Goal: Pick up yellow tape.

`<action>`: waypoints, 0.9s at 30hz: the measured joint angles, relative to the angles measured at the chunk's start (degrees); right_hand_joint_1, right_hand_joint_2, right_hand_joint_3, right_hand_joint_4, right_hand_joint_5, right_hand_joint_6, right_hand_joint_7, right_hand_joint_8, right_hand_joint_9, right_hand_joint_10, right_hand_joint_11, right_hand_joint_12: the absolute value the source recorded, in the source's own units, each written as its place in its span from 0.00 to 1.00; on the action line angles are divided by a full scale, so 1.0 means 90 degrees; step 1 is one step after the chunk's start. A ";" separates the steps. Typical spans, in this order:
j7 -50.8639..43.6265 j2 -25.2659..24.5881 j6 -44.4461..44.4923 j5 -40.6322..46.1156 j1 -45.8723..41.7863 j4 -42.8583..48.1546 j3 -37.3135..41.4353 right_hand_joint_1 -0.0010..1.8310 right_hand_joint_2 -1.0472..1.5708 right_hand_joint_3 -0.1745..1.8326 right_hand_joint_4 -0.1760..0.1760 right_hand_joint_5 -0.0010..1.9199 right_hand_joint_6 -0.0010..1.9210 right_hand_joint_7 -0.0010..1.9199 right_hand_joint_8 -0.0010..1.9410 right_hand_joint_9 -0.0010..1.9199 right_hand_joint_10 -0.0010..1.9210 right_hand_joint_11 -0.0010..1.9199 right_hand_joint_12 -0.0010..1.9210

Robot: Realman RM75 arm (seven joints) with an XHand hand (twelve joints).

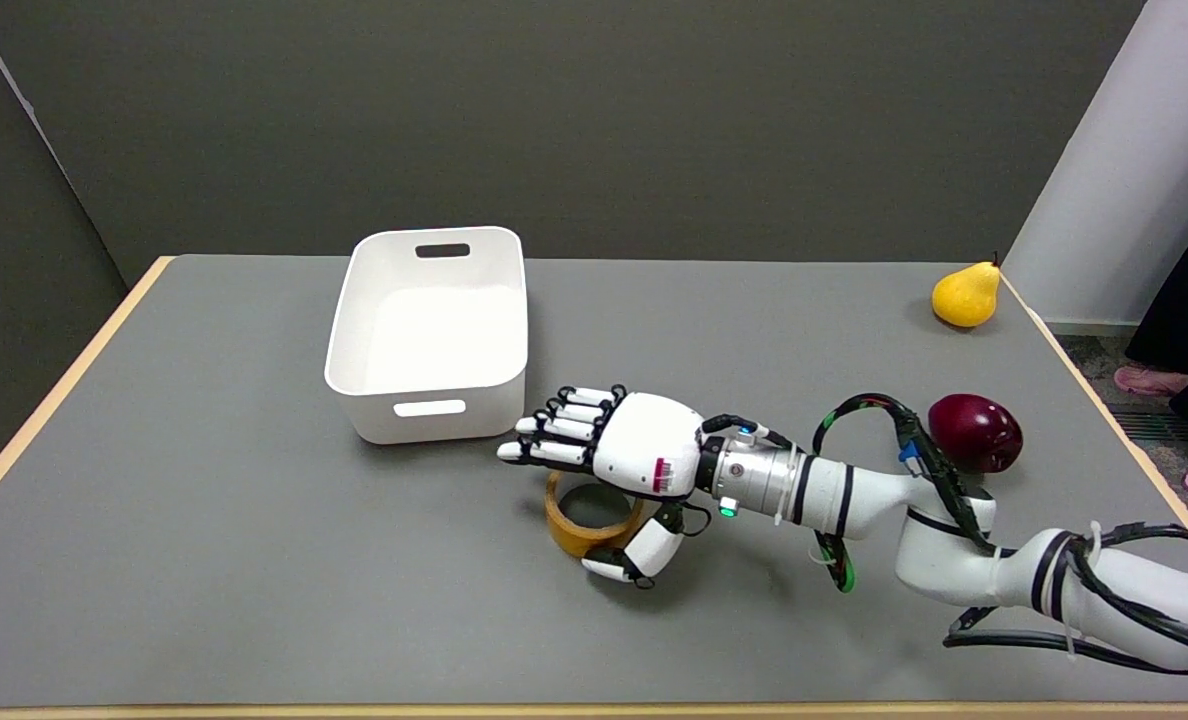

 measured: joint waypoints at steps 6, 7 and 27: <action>0.0006 0.0069 -0.0001 0.0005 -0.0080 0.0023 0.0066 0.29 0.62 0.59 0.83 0.07 0.23 0.16 0.23 0.16 0.36 0.14 0.65; 0.0006 0.0078 0.0000 0.0005 -0.0090 0.0025 0.0072 0.31 0.63 0.59 0.84 0.09 0.25 0.17 0.25 0.18 0.39 0.16 0.67; 0.0017 0.0157 0.0032 0.0266 -0.0154 0.0050 0.0105 0.64 0.87 0.14 0.11 0.28 0.80 0.44 0.71 0.43 0.64 0.42 0.84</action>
